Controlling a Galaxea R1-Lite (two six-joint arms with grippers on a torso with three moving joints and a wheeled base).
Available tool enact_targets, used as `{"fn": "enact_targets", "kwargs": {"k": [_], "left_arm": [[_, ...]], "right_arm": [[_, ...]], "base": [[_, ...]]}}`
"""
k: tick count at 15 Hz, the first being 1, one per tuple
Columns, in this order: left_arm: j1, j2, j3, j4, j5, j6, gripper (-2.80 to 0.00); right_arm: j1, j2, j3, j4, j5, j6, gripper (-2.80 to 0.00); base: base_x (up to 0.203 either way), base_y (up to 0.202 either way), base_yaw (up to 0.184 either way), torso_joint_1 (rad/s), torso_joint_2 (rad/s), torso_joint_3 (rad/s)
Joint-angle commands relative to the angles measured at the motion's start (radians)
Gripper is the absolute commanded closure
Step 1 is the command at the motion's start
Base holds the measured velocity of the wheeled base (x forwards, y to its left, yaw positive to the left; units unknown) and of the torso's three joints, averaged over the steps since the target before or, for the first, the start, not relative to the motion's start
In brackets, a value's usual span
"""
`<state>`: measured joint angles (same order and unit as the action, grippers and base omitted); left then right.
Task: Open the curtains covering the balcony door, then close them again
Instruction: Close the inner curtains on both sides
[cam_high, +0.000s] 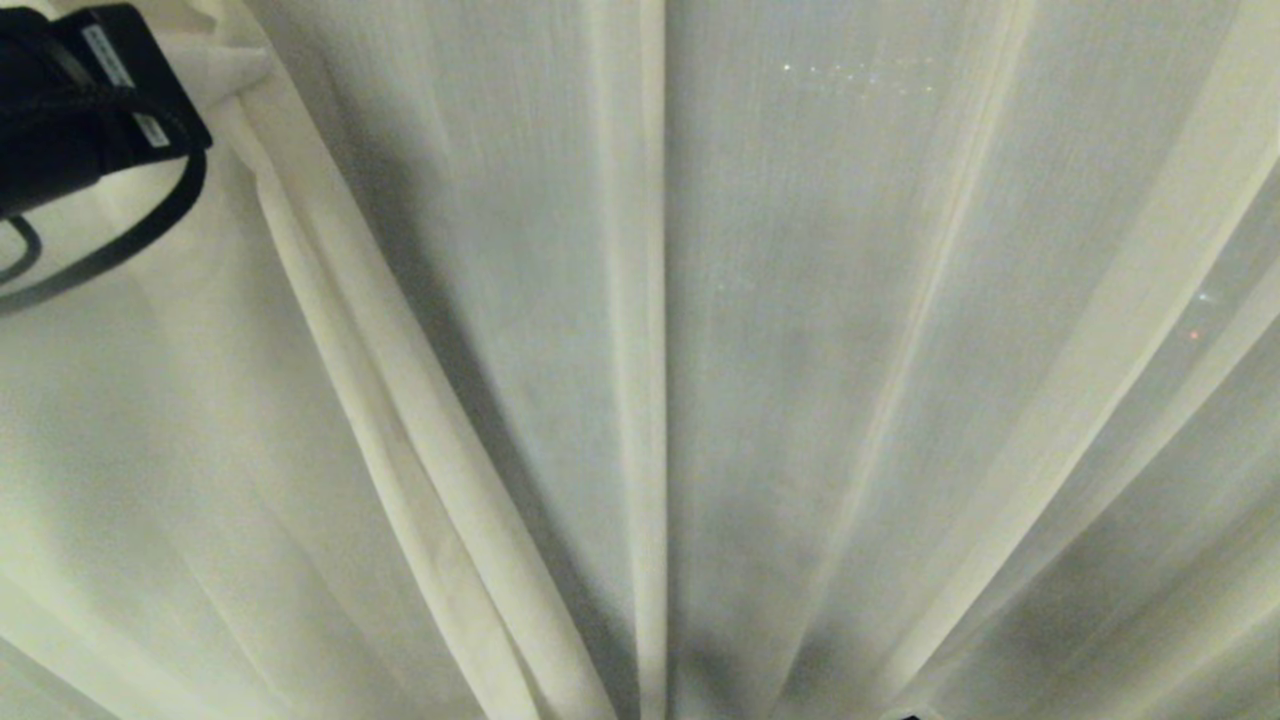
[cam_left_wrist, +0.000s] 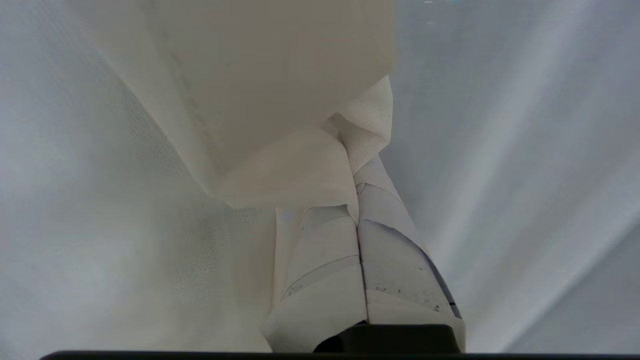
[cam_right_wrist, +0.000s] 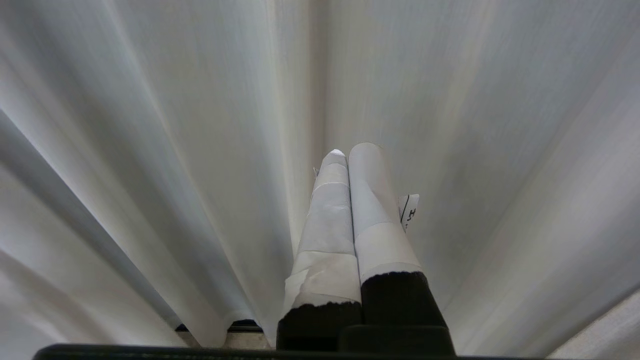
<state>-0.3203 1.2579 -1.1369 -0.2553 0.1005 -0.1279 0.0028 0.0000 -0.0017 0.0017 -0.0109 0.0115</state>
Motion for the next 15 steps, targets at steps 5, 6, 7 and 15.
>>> {"fn": "enact_targets", "kwargs": {"k": [5, 6, 7, 15], "left_arm": [[0.041, -0.012, 0.027, -0.001, 0.002, -0.001, -2.8], [0.049, -0.022, 0.035, -0.001, 0.002, -0.002, -2.8], [0.059, -0.042, 0.056, -0.001, 0.002, -0.002, -2.8], [0.085, -0.231, 0.294, -0.005, 0.192, -0.003, -2.8]], "right_arm": [[0.0, 0.002, 0.0, 0.0, 0.0, 0.0, 0.0], [0.0, 0.002, 0.0, 0.0, 0.0, -0.001, 0.0], [0.0, 0.002, 0.0, 0.0, 0.0, -0.001, 0.0], [0.0, 0.002, 0.0, 0.0, 0.0, 0.0, 0.0]], "base": [[0.0, 0.0, 0.0, 0.0, 0.0, 0.0], [0.0, 0.0, 0.0, 0.0, 0.0, 0.0], [0.0, 0.0, 0.0, 0.0, 0.0, 0.0], [0.0, 0.0, 0.0, 0.0, 0.0, 0.0]]}}
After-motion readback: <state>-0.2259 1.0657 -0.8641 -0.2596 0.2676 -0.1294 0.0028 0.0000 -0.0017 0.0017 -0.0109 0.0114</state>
